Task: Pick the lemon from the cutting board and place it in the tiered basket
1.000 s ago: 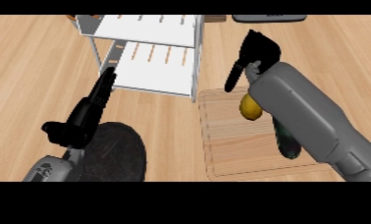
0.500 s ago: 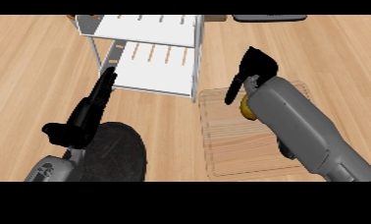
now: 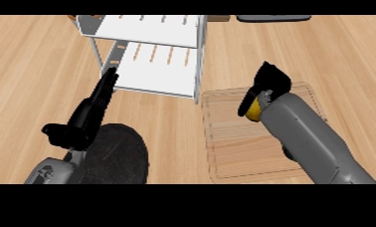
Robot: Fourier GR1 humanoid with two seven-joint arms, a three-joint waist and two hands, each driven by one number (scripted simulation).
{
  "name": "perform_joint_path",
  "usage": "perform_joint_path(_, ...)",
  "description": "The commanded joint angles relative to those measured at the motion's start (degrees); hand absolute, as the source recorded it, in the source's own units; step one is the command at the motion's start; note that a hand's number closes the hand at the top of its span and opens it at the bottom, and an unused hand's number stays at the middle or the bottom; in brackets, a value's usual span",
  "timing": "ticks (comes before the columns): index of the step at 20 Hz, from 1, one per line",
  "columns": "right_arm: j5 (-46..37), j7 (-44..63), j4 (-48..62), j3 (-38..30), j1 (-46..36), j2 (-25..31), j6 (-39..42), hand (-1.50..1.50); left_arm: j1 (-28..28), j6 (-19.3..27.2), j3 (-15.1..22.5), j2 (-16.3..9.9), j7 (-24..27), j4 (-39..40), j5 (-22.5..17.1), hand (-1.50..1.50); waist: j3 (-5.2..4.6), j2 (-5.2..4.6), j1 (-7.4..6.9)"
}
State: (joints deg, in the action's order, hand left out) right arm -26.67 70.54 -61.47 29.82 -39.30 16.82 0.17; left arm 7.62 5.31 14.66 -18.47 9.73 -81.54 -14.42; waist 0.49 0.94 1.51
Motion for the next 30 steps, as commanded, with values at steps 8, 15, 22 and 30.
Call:
perform_joint_path(8, -5.32, 10.79, -2.10, -2.75, 5.46, -3.84, -1.91, -1.50, -1.02, -1.82, -0.28, 0.51, -1.32, 4.38, 0.47, 0.00, -0.56, -0.85, -0.87)
perform_joint_path(15, -9.54, 2.21, -3.78, -6.26, 9.85, -4.22, -7.62, 1.50, -1.09, -1.44, 0.48, 2.72, -2.10, 3.27, 1.52, 0.00, -0.51, -0.84, -1.06)
perform_joint_path(22, -16.89, -0.50, -5.41, -5.97, 11.32, -6.49, -8.15, 1.50, -0.85, -1.41, -0.03, 3.97, -2.42, 3.79, 2.77, 0.00, -0.51, -0.87, -1.16)
perform_joint_path(30, -15.65, -20.56, -12.90, -3.93, 18.38, 3.22, 0.48, 1.50, 1.06, -3.86, -1.88, 3.17, -2.56, 6.05, 2.43, 0.00, -0.50, -0.89, 0.05)
